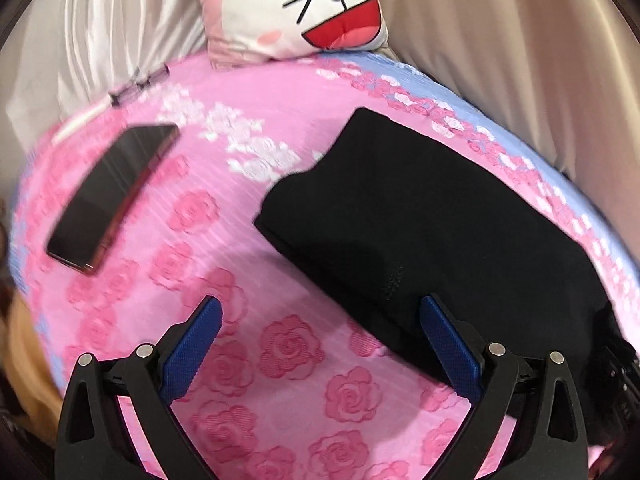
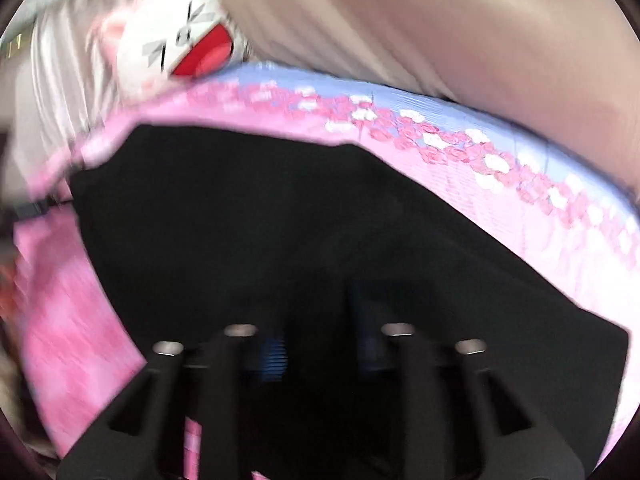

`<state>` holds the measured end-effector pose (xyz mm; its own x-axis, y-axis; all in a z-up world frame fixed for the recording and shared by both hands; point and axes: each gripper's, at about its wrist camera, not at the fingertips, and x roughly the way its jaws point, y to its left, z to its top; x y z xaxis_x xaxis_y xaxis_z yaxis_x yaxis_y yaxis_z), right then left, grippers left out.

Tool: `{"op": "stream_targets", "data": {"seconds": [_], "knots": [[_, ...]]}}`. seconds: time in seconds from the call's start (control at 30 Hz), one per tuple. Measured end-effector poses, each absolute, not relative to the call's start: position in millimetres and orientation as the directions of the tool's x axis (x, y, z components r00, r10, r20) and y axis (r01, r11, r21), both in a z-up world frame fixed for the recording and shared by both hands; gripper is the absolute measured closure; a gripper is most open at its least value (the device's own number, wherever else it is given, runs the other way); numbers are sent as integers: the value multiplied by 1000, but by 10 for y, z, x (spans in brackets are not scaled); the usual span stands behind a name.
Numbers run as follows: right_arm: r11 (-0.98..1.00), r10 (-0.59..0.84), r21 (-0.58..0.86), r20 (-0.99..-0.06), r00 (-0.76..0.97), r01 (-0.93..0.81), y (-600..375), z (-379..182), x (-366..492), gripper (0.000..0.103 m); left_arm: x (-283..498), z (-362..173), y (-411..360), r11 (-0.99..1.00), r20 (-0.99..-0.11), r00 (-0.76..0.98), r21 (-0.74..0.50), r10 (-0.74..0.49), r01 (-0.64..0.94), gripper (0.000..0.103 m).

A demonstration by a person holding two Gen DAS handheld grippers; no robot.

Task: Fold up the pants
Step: 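Grasp the trouser leg end with the left gripper and lift it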

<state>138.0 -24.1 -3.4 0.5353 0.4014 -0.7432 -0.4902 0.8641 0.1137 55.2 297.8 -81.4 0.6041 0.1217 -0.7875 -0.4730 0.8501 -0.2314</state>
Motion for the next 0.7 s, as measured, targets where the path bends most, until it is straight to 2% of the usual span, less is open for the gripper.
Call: {"op": "stream_targets", "data": {"seconds": [0.03, 0.17, 0.23, 0.3, 0.33, 0.37, 0.43, 0.57, 0.63, 0.67, 0.7], "knots": [[860, 414, 130, -742, 527, -493, -192, -12, 1403, 89, 562, -832, 2997, 846, -788, 607, -251, 104, -471, 6], [832, 402, 90, -778, 483, -548, 233, -193, 1423, 90, 575, -878, 3052, 824, -781, 623, -324, 46, -466, 6], [843, 403, 83, -751, 522, -532, 252, -185, 1355, 86, 561, -877, 3111, 803, -766, 643, -364, 30, -471, 6], [837, 457, 142, -713, 533, -528, 148, -53, 1248, 84, 546, -882, 3212, 764, -746, 666, -425, 9, -486, 6], [839, 469, 155, -690, 551, -521, 83, 40, 1195, 70, 552, -885, 3255, 745, -741, 672, -446, 4, -496, 6], [849, 467, 151, -664, 584, -507, 3, 155, 1133, 49, 573, -886, 3282, 730, -737, 676, -458, 8, -507, 6], [859, 463, 139, -620, 633, -492, -163, 341, 1033, 29, 666, -883, 3293, 718, -747, 663, -439, 41, -540, 6], [903, 392, 97, -586, 709, -418, -565, 577, 903, 27, 928, -883, 3222, 743, -739, 670, -414, 62, -526, 10], [923, 369, 136, -575, 730, -359, -866, 638, 884, 22, 1052, -860, 3163, 756, -743, 656, -354, 129, -550, 39], [931, 355, 143, -572, 740, -336, -983, 656, 858, 19, 1100, -853, 3142, 766, -737, 666, -362, 113, -531, 86], [941, 333, 144, -568, 753, -307, -1141, 679, 832, 19, 1151, -846, 3140, 758, -730, 681, -414, 53, -503, 86]]}}
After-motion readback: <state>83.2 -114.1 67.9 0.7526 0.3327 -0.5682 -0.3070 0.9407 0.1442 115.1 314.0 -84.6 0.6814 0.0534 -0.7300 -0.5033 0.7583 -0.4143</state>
